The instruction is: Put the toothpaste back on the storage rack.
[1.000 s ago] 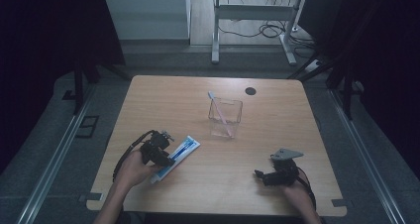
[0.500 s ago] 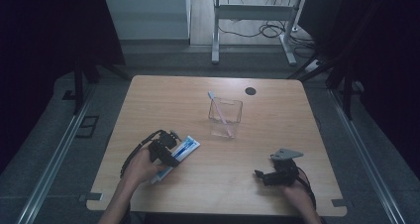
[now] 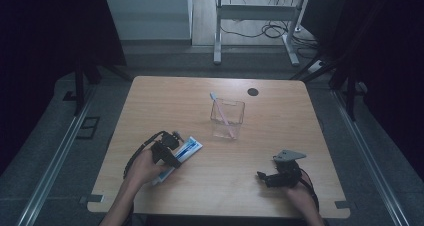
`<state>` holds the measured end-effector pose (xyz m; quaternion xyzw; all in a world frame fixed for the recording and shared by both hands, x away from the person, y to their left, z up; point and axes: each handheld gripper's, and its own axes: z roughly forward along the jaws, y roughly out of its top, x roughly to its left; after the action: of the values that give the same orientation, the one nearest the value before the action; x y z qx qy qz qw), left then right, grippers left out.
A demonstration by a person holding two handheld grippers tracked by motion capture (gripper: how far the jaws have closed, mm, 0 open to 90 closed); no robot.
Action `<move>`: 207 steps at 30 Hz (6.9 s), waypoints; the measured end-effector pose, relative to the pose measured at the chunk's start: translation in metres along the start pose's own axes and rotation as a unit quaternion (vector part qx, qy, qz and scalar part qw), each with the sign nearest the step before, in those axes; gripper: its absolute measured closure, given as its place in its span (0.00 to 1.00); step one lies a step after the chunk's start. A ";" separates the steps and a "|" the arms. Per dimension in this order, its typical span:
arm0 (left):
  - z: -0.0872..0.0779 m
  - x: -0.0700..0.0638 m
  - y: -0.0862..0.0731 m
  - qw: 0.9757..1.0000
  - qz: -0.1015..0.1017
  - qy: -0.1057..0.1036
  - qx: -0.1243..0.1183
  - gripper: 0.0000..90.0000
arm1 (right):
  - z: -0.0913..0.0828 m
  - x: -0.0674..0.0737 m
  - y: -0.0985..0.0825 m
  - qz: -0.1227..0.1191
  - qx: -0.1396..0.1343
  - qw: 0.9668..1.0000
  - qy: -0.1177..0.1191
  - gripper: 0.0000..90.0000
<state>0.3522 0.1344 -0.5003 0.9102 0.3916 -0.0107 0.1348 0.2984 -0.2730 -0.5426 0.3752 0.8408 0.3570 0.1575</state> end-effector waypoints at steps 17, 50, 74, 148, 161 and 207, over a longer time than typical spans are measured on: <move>-0.010 0.001 -0.007 0.999 0.004 0.011 -0.035 0.81 | 0.000 0.000 0.000 0.001 0.000 1.000 0.000 0.11; -0.069 -0.006 -0.005 0.981 0.020 0.003 -0.191 0.82 | 0.000 0.000 0.000 -0.002 -0.001 1.000 0.000 0.11; -0.093 -0.010 0.028 0.965 0.033 -0.001 -0.259 0.82 | 0.000 0.000 0.000 -0.002 -0.001 1.000 0.000 0.11; -0.050 -0.037 0.202 0.930 0.049 0.033 -0.362 0.82 | 0.000 0.000 0.000 -0.007 -0.002 1.000 0.004 0.13; -0.027 -0.033 0.203 0.929 0.045 0.042 -0.364 0.82 | 0.000 0.000 0.000 -0.010 -0.003 1.000 0.006 0.13; 0.004 -0.044 0.188 0.941 0.065 0.068 -0.324 0.73 | -0.001 0.000 0.000 -0.011 -0.003 1.000 0.008 0.13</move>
<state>0.4563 -0.0216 -0.4537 0.8393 0.3220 0.1871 0.3962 0.2978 -0.2736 -0.5424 0.3629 0.8450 0.3605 0.1561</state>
